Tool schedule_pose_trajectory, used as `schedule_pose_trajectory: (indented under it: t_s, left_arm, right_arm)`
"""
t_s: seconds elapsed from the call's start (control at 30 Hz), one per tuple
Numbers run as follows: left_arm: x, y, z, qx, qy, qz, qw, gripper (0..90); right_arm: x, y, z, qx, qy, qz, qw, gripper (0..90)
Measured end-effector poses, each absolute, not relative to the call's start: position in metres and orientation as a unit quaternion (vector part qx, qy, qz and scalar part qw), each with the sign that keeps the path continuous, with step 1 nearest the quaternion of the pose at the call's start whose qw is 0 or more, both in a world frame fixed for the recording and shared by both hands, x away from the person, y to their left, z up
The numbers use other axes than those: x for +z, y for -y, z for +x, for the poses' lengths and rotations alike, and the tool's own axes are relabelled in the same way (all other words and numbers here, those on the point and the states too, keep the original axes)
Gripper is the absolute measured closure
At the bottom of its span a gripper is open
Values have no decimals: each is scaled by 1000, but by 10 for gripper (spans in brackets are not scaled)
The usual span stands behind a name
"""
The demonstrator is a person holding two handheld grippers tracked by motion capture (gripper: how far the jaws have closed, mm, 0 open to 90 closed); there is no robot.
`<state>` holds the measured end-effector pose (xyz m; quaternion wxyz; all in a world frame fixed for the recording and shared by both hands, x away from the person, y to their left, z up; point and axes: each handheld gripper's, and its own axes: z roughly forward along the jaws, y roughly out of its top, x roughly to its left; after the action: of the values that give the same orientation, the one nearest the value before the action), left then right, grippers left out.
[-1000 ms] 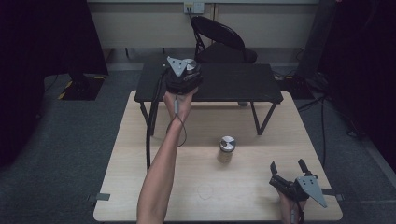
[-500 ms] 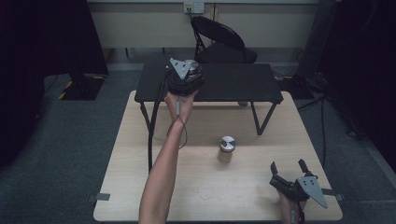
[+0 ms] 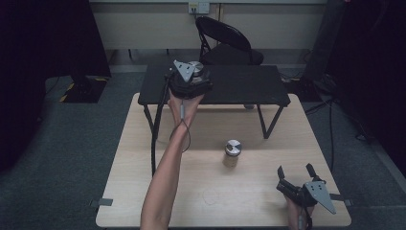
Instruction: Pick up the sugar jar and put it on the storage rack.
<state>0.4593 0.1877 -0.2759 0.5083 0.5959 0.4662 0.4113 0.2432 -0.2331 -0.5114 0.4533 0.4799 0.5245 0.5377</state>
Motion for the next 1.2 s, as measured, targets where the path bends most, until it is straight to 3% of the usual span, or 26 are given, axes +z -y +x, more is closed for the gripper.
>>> schedule_pose_trajectory:
  t_s: [0.3,0.63,0.8,1.2]
  left_arm:
    - [-270,-207,445,389,-446,588,552,0]
    - [-268,-208,411,413,-423,599,540,0]
    - [-277,-209,383,434,-412,582,551,1]
    - [-299,-209,330,436,-398,601,539,0]
  right_arm:
    - [-512,233,243,539,-521,481,454,0]
    - [-512,233,242,540,-522,479,454,0]
    - [-512,233,242,539,-525,477,454,0]
    - [-510,233,243,536,-531,477,451,0]
